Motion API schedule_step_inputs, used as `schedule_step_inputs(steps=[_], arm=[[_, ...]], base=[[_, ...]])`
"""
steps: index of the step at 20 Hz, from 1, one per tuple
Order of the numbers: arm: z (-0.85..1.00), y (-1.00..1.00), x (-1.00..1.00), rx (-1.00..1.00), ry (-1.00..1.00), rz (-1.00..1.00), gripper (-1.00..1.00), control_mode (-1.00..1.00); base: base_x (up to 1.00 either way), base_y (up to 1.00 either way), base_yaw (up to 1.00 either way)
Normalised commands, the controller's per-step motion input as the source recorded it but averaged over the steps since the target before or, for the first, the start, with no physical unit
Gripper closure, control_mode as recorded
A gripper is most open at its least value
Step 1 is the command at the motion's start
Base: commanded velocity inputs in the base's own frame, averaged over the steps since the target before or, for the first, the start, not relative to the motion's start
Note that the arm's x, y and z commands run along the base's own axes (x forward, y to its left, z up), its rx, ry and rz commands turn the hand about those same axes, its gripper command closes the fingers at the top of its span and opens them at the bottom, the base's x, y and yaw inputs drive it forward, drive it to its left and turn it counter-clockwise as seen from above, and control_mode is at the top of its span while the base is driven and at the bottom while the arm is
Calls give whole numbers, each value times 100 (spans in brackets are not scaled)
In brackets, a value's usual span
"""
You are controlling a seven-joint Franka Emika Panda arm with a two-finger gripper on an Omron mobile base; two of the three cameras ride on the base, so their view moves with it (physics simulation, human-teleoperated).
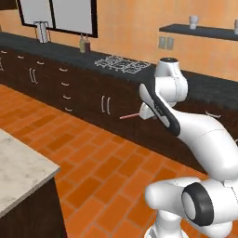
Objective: Take a straw from the drawer in front and place it inside the glass cup on the dining counter.
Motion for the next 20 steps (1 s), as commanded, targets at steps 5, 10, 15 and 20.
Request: schedule_step_inputs(steps=[5,10,15,20], arm=[[0,0,0,0,0,0,100,100],[0,0,0,0,0,0,100,100],[0,0,0,0,0,0,100,100],[0,0,0,0,0,0,100,100]], base=[[0,62,87],[-8,95,50],[-13,100,15],[-1,100,5]])
